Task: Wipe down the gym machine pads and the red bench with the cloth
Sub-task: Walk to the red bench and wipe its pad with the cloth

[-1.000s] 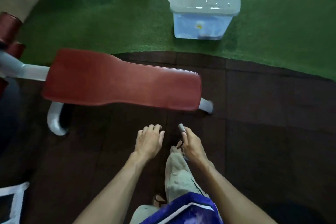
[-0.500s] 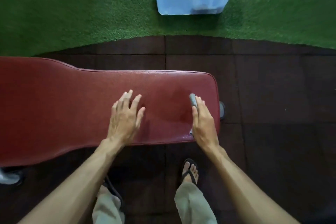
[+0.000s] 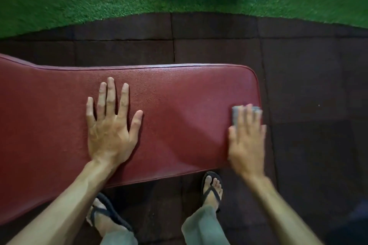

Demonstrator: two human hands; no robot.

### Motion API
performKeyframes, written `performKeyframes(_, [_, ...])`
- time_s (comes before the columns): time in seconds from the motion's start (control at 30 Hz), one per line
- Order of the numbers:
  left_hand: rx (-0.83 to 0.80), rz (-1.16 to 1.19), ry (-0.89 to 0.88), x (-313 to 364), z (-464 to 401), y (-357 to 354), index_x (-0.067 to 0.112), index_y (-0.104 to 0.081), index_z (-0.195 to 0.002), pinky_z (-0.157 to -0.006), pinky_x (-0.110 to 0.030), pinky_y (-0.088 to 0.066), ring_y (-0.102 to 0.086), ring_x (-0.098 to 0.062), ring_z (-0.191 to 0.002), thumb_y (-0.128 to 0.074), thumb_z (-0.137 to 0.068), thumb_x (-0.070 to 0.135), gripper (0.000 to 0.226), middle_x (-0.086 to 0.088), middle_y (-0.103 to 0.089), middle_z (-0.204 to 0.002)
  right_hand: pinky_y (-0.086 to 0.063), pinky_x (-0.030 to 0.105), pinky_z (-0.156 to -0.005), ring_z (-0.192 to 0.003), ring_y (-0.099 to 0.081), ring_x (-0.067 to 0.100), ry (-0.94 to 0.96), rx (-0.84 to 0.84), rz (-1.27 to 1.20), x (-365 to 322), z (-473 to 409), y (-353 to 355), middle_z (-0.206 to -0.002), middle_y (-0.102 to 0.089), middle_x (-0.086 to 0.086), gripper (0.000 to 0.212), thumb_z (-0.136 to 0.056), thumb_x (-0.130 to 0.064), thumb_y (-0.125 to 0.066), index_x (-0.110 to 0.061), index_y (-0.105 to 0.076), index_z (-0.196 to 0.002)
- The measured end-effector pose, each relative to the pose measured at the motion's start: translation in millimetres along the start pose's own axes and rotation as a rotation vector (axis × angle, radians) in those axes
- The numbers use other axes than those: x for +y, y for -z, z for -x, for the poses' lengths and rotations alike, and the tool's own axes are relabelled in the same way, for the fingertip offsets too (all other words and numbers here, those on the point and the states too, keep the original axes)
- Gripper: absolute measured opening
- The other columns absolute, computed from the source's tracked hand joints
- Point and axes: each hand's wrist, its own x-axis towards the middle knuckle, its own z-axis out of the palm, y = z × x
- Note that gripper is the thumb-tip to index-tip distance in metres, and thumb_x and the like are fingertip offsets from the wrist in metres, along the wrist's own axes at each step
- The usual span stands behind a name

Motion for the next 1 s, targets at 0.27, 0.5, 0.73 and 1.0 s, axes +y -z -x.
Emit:
performKeyframes(0.27, [0.011,0.006,-0.004,1.3,-1.7,-1.0,0.019,-0.013,-0.159,-0.124,-0.054,-0.009,-0.006,-0.027,-0.155,-0.023,-0.101,0.049,0.066,-0.011,-0.004,-0.168,-0.015,0.049,-0.125,-0.156,-0.007,0.028,0.489,-0.028,0.004,-133.4,-0.9,-28.0,-0.168,-0.016,0.004,0.054,-0.107,-0.038,-0.03,-0.022,-0.026,-0.158])
performKeyframes(0.5, [0.007,-0.014,0.001,4.5,-5.2,-2.9,0.019,-0.01,-0.159,-0.124,-0.054,-0.007,-0.004,-0.028,-0.155,-0.024,-0.101,0.05,0.068,-0.012,-0.003,-0.168,-0.018,0.059,-0.121,-0.156,-0.003,0.03,-0.106,0.113,-0.055,-37.0,-67.3,-1.4,-0.169,-0.008,0.004,0.062,-0.102,-0.048,-0.018,-0.024,-0.02,-0.16])
performKeyframes(0.73, [-0.004,0.001,0.0,3.2,-2.2,-2.2,0.02,-0.01,-0.159,-0.124,-0.053,-0.007,-0.004,-0.027,-0.155,-0.023,-0.101,0.051,0.067,-0.011,-0.004,-0.168,-0.014,0.051,-0.124,-0.157,-0.003,0.024,0.563,-0.085,0.017,-114.8,39.1,-28.9,-0.169,-0.009,-0.001,0.052,-0.108,-0.041,-0.024,-0.032,-0.018,-0.159])
performKeyframes(1.0, [-0.011,-0.034,0.014,3.4,-2.6,-3.5,0.021,-0.008,-0.159,-0.125,-0.05,-0.005,-0.003,-0.027,-0.156,-0.022,-0.101,0.051,0.067,-0.01,-0.003,-0.168,-0.015,0.057,-0.123,-0.156,-0.003,0.034,-0.118,0.156,-0.102,-106.6,-96.6,-9.0,-0.169,-0.01,0.006,0.06,-0.102,-0.046,-0.015,-0.026,-0.02,-0.159])
